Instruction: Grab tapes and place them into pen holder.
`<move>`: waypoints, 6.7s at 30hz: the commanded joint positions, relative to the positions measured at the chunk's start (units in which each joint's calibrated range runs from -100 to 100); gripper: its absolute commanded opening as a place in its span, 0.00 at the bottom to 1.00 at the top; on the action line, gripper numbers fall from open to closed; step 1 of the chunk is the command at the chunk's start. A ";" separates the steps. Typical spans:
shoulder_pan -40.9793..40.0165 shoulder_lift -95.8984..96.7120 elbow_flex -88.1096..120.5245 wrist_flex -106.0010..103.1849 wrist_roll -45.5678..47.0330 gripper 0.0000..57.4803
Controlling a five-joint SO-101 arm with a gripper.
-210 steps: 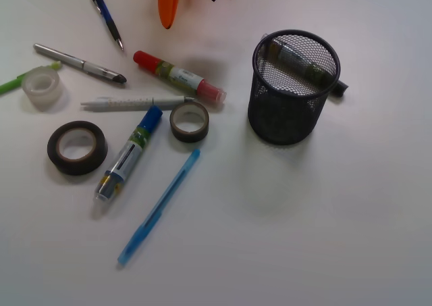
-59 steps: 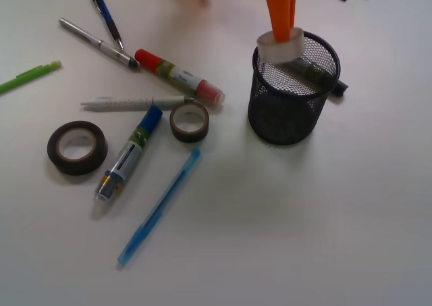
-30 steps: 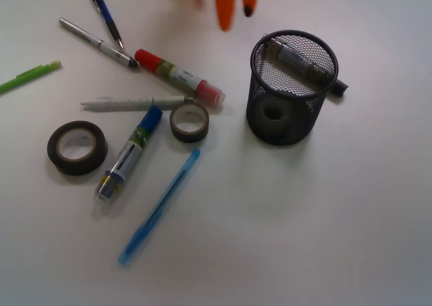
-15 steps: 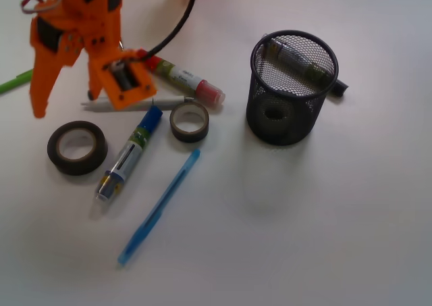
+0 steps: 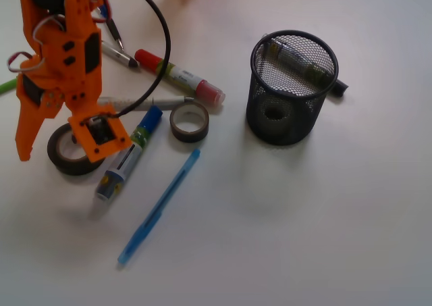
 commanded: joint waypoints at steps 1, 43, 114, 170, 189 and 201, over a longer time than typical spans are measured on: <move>0.61 1.22 -5.10 0.07 -0.20 0.52; -0.21 -3.03 -13.88 20.63 -1.56 0.00; -37.52 -43.14 28.15 6.11 -11.43 0.38; -37.07 -42.46 27.78 15.91 -28.23 0.38; -12.77 -30.99 33.67 5.67 -2.44 0.39; -18.53 -17.05 20.08 10.04 -3.86 0.39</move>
